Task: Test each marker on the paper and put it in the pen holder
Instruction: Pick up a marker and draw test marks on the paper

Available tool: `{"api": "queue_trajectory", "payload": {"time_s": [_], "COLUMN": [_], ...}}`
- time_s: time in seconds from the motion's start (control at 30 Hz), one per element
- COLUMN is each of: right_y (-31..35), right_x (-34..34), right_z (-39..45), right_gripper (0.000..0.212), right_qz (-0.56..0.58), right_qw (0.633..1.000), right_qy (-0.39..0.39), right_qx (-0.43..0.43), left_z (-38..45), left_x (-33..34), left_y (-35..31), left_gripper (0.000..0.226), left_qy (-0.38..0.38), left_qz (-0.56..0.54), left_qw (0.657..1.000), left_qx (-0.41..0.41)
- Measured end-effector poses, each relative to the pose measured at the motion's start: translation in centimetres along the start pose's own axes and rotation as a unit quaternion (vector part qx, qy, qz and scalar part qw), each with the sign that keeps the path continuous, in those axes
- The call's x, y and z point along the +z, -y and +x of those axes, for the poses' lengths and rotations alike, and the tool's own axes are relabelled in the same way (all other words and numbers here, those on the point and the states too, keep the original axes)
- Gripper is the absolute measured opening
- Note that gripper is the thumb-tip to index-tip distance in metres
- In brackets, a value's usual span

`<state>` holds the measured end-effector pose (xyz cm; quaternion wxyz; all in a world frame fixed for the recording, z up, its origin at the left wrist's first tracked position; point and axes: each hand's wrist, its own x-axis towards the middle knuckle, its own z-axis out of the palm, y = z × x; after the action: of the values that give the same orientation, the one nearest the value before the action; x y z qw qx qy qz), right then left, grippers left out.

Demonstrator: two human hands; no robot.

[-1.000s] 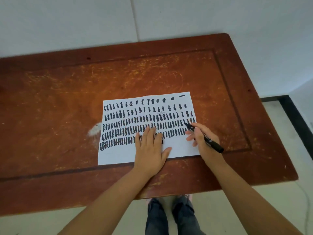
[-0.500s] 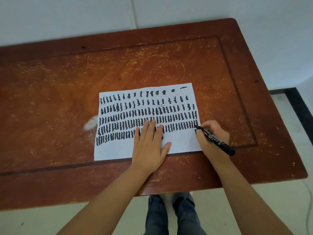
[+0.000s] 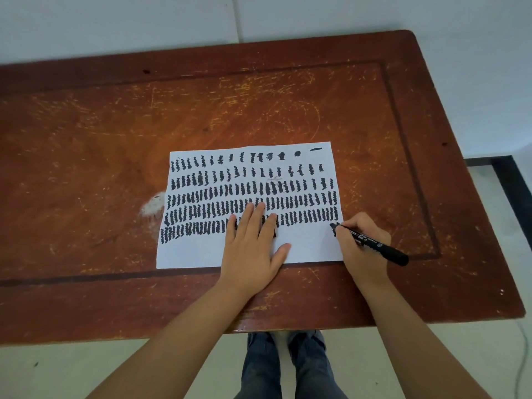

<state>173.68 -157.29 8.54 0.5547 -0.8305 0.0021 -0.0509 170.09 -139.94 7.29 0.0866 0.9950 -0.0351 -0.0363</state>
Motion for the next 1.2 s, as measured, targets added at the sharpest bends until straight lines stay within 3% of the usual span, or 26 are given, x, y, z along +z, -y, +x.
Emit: {"api": "queue_trajectory", "payload": {"time_s": [0.77,1.2], "right_y": [-0.37,-0.49], "right_x": [0.23,0.12], "right_z": [-0.04,-0.06], "right_gripper": [0.015,0.031], "right_qz": [0.017,0.003], "right_qw": [0.999,0.998], "right_qy": [0.024,0.015], "right_qx": [-0.027,-0.068], "left_z": [-0.02,0.0], "left_x": [-0.28,-0.25], "left_y": [0.0,-0.02], "left_gripper": [0.069,0.068], "left_qy": [0.03,0.023], "left_qz": [-0.005,-0.003], "left_qw": [0.999,1.0], "left_qx": [-0.01,-0.006]}}
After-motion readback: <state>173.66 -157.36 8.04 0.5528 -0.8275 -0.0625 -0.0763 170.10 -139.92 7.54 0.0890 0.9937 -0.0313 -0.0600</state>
